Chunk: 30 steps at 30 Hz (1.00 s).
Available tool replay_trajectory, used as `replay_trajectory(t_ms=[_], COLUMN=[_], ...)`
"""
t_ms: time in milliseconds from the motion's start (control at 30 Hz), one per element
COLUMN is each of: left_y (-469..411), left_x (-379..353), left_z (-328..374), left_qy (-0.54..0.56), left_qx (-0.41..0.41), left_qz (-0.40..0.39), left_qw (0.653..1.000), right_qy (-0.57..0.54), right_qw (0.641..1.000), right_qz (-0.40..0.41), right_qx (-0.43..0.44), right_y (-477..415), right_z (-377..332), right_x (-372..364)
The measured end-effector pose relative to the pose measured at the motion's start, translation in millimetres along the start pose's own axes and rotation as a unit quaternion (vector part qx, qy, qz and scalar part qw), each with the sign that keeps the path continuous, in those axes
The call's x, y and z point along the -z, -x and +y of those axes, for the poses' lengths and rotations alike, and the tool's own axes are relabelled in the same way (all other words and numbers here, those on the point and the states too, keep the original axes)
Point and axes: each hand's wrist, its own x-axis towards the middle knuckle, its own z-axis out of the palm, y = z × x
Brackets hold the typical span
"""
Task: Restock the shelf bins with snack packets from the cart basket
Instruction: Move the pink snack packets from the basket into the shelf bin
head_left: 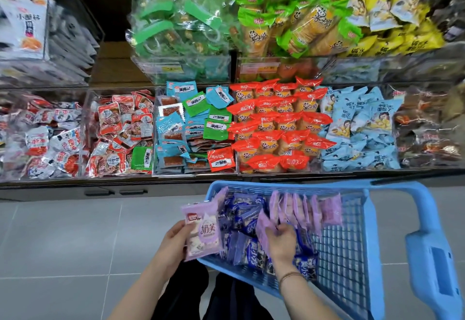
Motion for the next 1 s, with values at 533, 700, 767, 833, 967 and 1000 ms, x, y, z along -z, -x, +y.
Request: replay_trajectory(t_ms=[533, 700, 767, 833, 967, 1000], left_y=[11.3, 10.3, 10.9, 11.2, 7.9, 5.7], left_x=[-16.9, -42.2, -40.2, -37.7, -28.0, -23.3], left_z=[-4.1, 6.6, 7.9, 6.0, -4.1, -5.3], left_qy=[0.075, 0.097, 0.117, 0.099, 0.076, 0.077], left_qx=[0.030, -0.008, -0.006, -0.014, -0.014, -0.014], left_qz=[0.029, -0.040, -0.062, -0.083, -0.054, -0.040], left_qw=[0.996, 0.994, 0.991, 0.992, 0.996, 0.996], right_qy=[0.104, 0.197, 0.222, 0.239, 0.114, 0.047], right_qw=[0.906, 0.827, 0.828, 0.820, 0.865, 0.894], right_qz=[-0.124, -0.160, -0.192, -0.215, -0.295, -0.298], right_qx=[0.390, 0.502, 0.478, 0.473, 0.391, 0.331], right_y=[74.5, 103.4, 105.3, 104.9, 100.2, 95.2], right_z=[-38.1, -36.7, -38.1, -40.2, -52.8, -56.2], right_x=[-4.2, -2.6, -0.7, -1.0, -8.3, -11.5])
